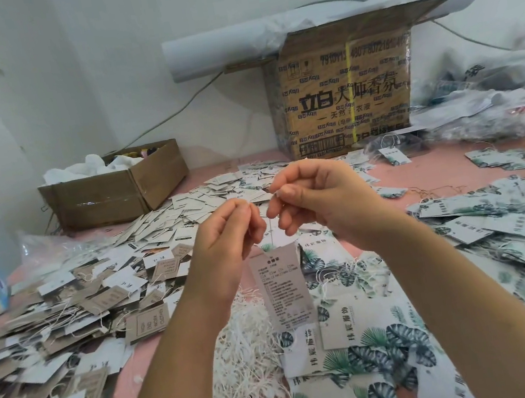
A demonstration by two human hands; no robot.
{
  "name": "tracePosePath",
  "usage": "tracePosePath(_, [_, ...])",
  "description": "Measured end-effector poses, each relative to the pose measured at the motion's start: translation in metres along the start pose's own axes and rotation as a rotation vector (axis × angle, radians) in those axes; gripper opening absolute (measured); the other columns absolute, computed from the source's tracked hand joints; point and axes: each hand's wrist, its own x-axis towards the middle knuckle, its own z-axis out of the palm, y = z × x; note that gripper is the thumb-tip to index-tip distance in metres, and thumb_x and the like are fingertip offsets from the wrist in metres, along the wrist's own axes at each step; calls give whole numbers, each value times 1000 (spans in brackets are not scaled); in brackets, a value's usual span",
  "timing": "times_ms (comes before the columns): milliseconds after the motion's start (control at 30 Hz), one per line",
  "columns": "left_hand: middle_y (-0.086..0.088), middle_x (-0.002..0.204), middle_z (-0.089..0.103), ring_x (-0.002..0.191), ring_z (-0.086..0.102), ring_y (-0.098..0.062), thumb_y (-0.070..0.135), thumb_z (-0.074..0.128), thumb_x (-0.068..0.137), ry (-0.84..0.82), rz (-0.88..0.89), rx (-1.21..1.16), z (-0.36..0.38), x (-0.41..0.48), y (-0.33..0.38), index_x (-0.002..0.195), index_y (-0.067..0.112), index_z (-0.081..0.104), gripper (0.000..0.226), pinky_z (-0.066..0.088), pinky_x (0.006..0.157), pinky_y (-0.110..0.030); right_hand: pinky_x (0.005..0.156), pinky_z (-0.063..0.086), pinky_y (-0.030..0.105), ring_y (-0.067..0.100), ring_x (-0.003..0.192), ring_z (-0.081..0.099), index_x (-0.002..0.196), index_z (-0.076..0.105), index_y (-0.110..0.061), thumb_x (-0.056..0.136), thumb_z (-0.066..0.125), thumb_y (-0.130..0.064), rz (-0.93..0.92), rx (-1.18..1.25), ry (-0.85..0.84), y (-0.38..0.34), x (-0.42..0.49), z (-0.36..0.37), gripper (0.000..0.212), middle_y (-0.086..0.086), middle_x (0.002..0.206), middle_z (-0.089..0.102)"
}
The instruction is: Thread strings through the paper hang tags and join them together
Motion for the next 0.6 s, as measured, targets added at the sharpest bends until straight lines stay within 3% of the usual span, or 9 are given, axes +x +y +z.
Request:
tracePosePath(133, [9, 57, 44, 55, 38, -4, 16, 37, 99, -25, 55, 45, 3, 0, 4, 63, 18, 49, 38, 34, 53, -13, 45, 47, 21, 12, 45, 56, 76, 59, -4, 75, 57, -15, -35, 10, 21, 1, 0, 5, 11, 4, 58, 64])
tracePosePath(300, [12, 56, 45, 56, 37, -6, 16, 37, 100, -79, 84, 119, 5, -2, 5, 67, 16, 51, 36, 31, 51, -16, 46, 44, 19, 10, 46, 50, 73, 61, -7, 72, 60, -17, -75, -30, 89, 0, 1, 10, 10, -2, 54, 60])
tracePosePath(467, [11, 57, 45, 56, 38, -3, 24, 39, 94, -74, 115, 163, 6, -2, 4, 66, 18, 50, 31, 33, 54, -14, 48, 43, 18, 8, 49, 51, 76, 64, -7, 76, 60, -7, -77, -34, 55, -1, 1, 11, 3, -3, 55, 61])
tracePosePath(600, [9, 56, 40, 55, 35, -6, 30, 39, 88, -71, 116, 196, 4, -1, 4, 64, 17, 49, 29, 31, 52, -18, 50, 45, 18, 7, 51, 52, 78, 63, -8, 84, 56, 5, -55, -146, 23, -3, 1, 8, 16, -6, 56, 61])
